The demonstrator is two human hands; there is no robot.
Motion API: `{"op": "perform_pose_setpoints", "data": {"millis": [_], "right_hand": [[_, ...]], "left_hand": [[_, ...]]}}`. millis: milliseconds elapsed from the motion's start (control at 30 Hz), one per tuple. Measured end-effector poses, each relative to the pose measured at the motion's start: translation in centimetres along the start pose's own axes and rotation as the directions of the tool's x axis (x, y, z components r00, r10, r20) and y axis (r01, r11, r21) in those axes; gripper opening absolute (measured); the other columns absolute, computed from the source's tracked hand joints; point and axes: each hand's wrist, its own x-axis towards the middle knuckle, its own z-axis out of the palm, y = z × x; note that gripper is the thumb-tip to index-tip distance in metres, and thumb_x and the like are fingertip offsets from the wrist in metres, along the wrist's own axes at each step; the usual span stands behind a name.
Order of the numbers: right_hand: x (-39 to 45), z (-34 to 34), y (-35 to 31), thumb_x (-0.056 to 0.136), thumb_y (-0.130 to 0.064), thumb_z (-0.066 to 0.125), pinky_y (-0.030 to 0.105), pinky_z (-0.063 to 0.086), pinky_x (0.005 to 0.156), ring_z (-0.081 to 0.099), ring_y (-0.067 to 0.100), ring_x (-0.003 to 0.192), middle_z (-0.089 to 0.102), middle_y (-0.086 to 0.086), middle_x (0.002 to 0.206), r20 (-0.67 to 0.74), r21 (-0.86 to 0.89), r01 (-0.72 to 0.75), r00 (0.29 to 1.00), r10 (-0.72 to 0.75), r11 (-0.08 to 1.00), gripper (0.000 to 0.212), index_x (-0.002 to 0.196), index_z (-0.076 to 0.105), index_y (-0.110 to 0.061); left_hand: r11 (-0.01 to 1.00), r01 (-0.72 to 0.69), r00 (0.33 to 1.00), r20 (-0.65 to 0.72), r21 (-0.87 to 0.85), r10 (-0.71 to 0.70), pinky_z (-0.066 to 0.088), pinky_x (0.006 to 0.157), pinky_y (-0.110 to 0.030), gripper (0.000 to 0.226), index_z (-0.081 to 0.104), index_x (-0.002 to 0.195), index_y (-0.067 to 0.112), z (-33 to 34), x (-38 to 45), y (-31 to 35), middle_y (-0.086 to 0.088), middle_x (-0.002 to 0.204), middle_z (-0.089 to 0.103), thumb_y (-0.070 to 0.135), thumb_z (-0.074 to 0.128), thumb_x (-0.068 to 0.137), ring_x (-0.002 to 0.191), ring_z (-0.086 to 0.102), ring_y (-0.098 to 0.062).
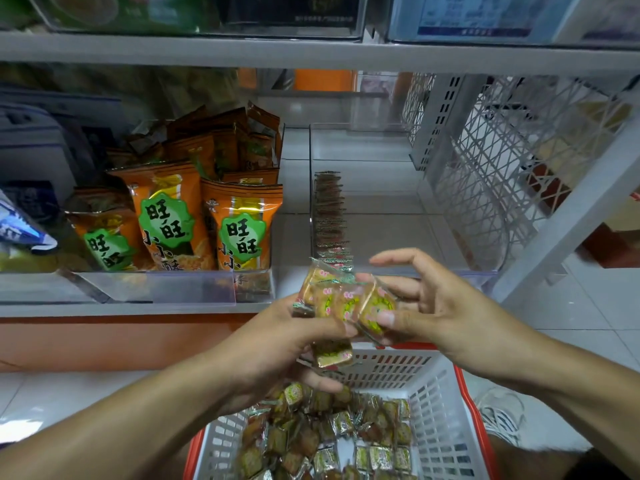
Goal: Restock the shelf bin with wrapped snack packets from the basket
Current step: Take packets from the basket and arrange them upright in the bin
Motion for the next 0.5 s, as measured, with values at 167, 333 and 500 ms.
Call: {"op": "perform_pose_setpoints", "data": {"millis": [167, 333, 500], "right_hand": [[-0.2, -0.6, 0.1, 0.089, 0.004, 0.066, 0.037, 0.06, 0.087, 0.072, 0.038, 0.099, 0.07, 0.0, 0.125, 0.088, -0.156, -0.072, 0.992, 0.086, 0.985, 0.061, 0.139, 0.051, -0.027], [-0.2, -1.0, 0.0, 0.087, 0.004, 0.067, 0.035, 0.061, 0.082, 0.07, 0.031, 0.105, 0.069, 0.006, 0.126, 0.081, 0.0, -0.111, 0.991, 0.111, 0.994, 0.058, 0.137, 0.057, -0.023], [-0.2, -1.6, -0.1, 0.076, 0.003, 0.078, 0.036, 0.06, 0.084, 0.073, 0.032, 0.102, 0.07, 0.011, 0.122, 0.118, 0.049, -0.125, 0.986, 0.119, 0.991, 0.079, 0.143, 0.049, -0.028]], "left_hand": [[0.998, 0.059, 0.992, 0.114, 0.032, -0.062, 0.064, 0.073, -0.038, 0.02, 0.077, 0.104, 0.024, 0.0, -0.2, 0.1, -0.008, 0.113, 0.076, 0.019, 0.076, 0.084, 0.096, 0.075, -0.019], [0.992, 0.09, 0.965, 0.254, -0.089, -0.064, 0.062, 0.084, -0.05, 0.049, 0.063, 0.137, 0.025, -0.7, -0.4, 1.1, -0.016, 0.137, 0.065, 0.051, 0.05, 0.096, 0.12, 0.067, -0.032], [0.989, -0.046, 0.985, 0.17, 0.139, 0.022, 0.066, 0.065, -0.038, 0.048, 0.068, 0.124, 0.034, 0.0, -0.7, 1.1, -0.001, 0.112, 0.078, 0.063, 0.045, 0.094, 0.094, 0.077, -0.018]]}}
